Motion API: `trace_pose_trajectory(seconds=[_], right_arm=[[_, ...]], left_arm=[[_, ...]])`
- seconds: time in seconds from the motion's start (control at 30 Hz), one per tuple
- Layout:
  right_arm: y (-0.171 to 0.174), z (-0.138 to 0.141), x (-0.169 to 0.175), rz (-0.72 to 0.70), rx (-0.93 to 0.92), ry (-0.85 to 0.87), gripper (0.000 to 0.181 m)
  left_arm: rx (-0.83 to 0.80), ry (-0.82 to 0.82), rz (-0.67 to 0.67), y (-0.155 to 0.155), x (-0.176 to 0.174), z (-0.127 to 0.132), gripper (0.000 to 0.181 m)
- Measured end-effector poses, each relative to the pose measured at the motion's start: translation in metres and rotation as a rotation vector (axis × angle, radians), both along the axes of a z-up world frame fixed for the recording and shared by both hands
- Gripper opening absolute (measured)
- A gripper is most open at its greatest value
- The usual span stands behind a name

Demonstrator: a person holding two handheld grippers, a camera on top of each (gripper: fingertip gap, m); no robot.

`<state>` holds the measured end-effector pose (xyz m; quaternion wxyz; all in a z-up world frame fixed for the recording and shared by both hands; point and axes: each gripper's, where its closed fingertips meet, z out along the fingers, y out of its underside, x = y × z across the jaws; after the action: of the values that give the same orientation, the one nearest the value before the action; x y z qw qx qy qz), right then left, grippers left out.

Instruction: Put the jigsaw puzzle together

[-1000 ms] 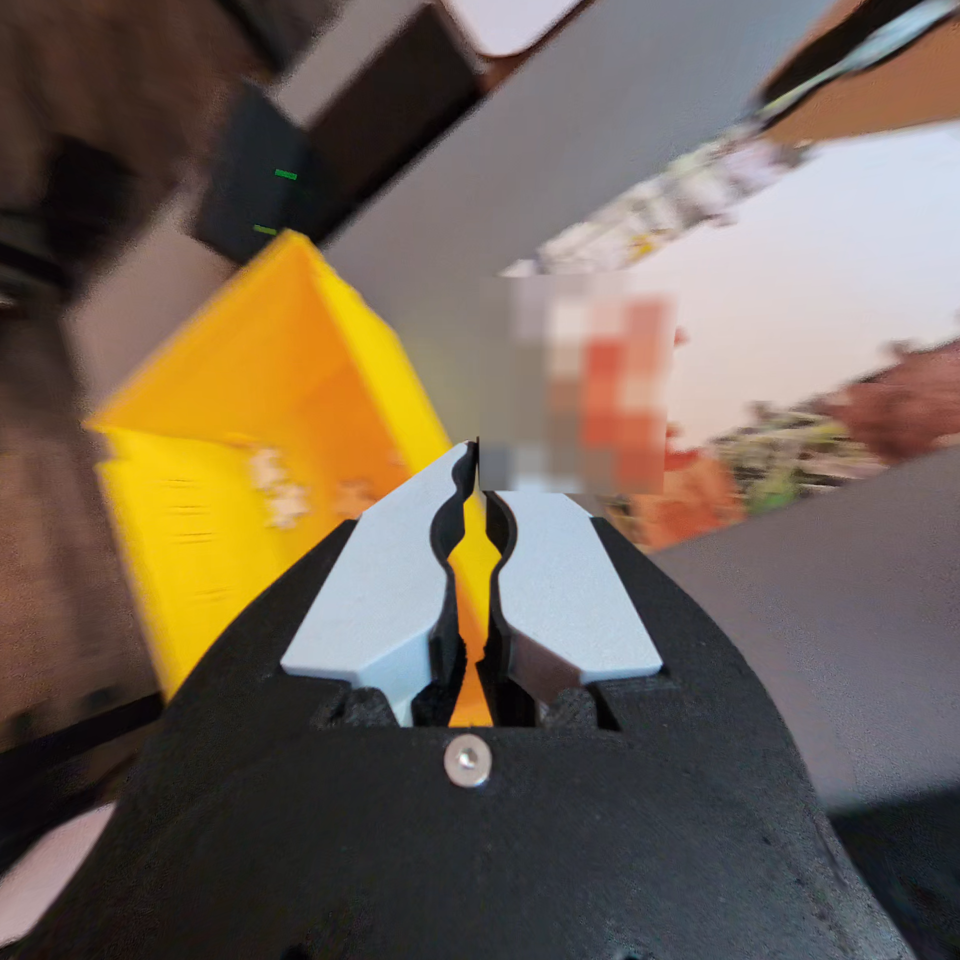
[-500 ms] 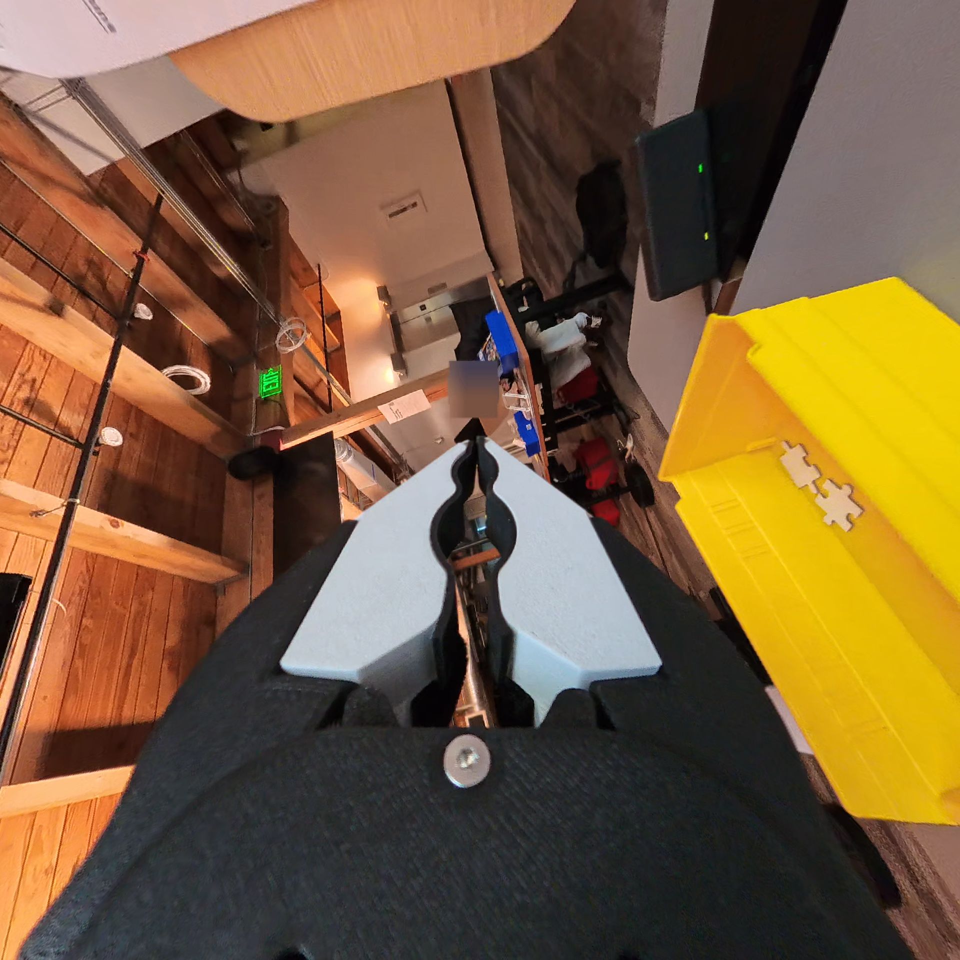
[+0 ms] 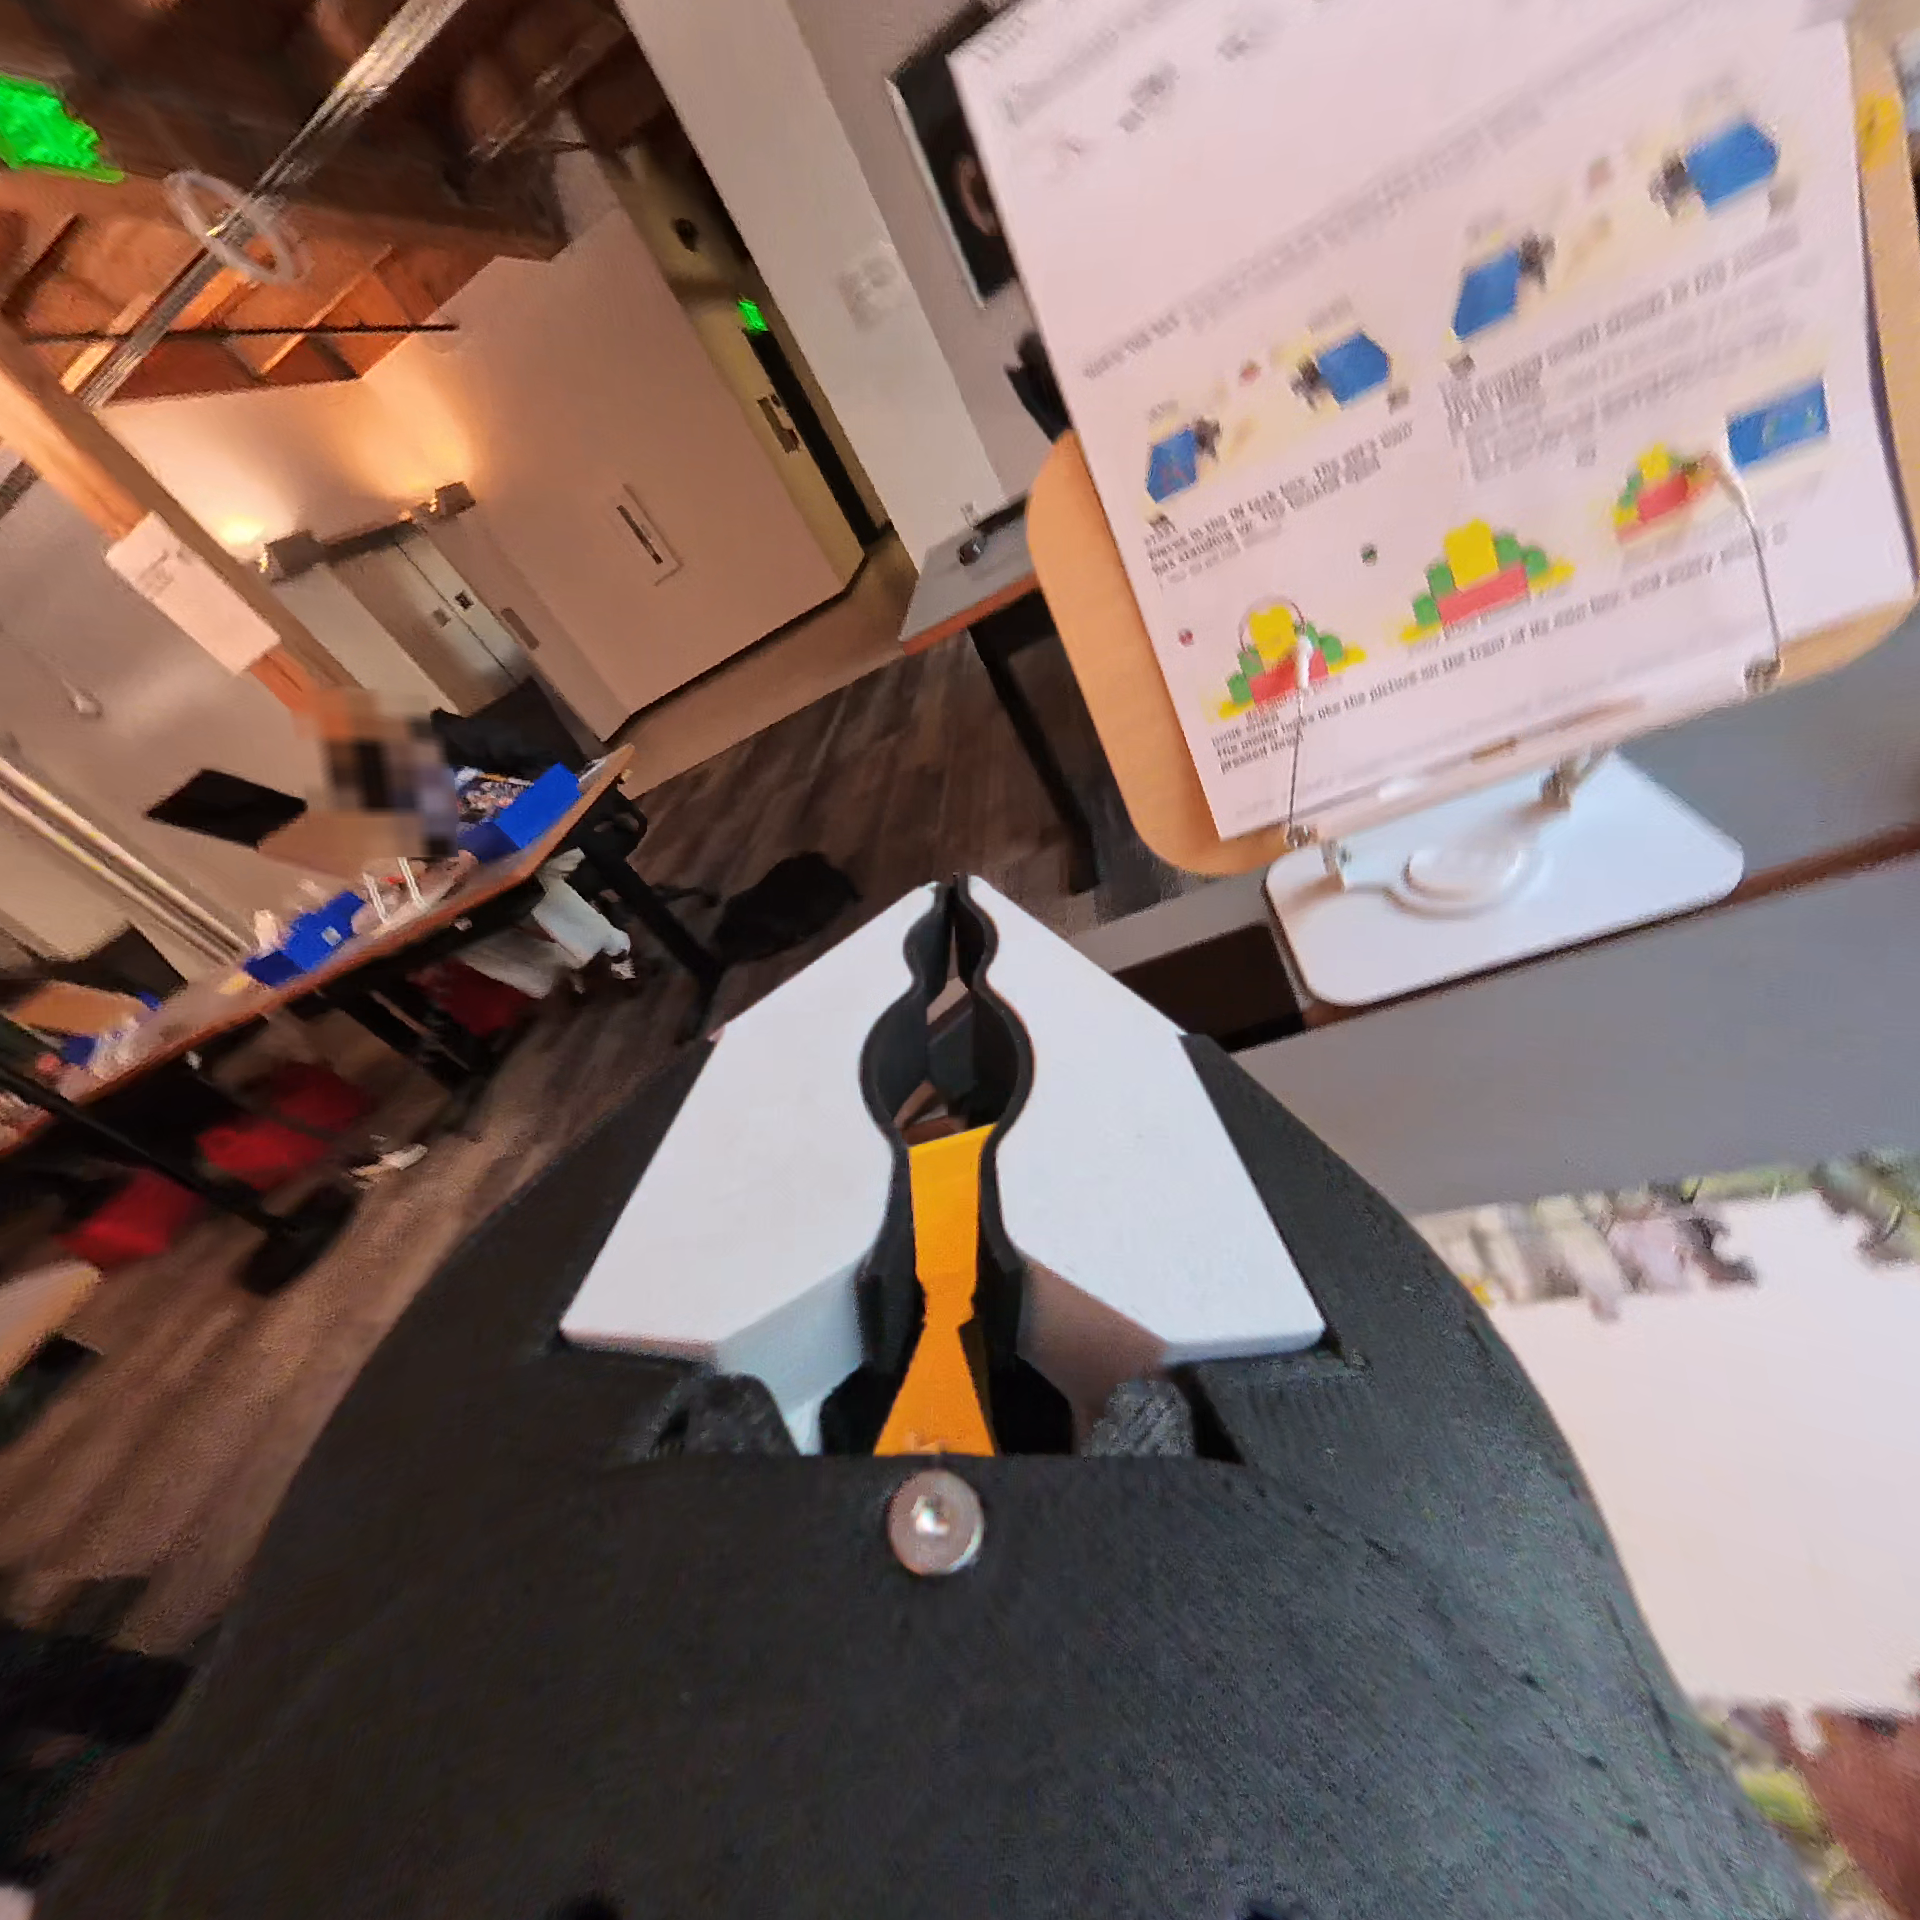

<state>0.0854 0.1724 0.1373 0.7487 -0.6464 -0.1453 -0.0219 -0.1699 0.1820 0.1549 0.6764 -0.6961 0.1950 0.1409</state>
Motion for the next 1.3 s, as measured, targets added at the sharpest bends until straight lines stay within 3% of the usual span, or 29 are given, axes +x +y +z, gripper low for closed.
trace_pose_trajectory(seconds=[0.1,0.17,0.2,0.27,0.33,0.53,1.1,1.3], right_arm=[[-0.003,-0.001,-0.01,-0.014,-0.021,-0.034,0.064],[-0.004,-0.003,-0.018,-0.013,-0.026,-0.069,0.061],[-0.005,-0.003,-0.023,-0.015,-0.024,-0.088,0.058],[-0.011,0.003,-0.03,-0.019,0.034,-0.118,0.044],[-0.017,0.01,-0.033,-0.034,0.082,-0.141,0.042],[-0.009,-0.009,-0.041,-0.044,-0.051,-0.158,0.061],[0.011,-0.044,-0.033,-0.088,-0.182,-0.124,0.055],[0.015,-0.046,-0.02,-0.176,-0.164,-0.189,0.059]], left_arm=[[0.044,-0.135,0.052,0.003,-0.016,-0.009,0.005],[0.001,-0.114,0.058,0.011,-0.017,-0.018,0.031],[0.0,-0.107,0.088,0.012,-0.025,-0.02,0.035],[0.021,-0.141,0.077,0.012,-0.028,-0.02,0.03],[0.008,-0.158,0.06,0.012,-0.027,-0.023,0.034],[-0.043,-0.165,0.072,0.017,-0.033,-0.034,0.047],[-0.055,-0.177,0.071,0.018,-0.032,-0.037,0.052],[-0.066,-0.187,0.07,0.019,-0.034,-0.039,0.053]])
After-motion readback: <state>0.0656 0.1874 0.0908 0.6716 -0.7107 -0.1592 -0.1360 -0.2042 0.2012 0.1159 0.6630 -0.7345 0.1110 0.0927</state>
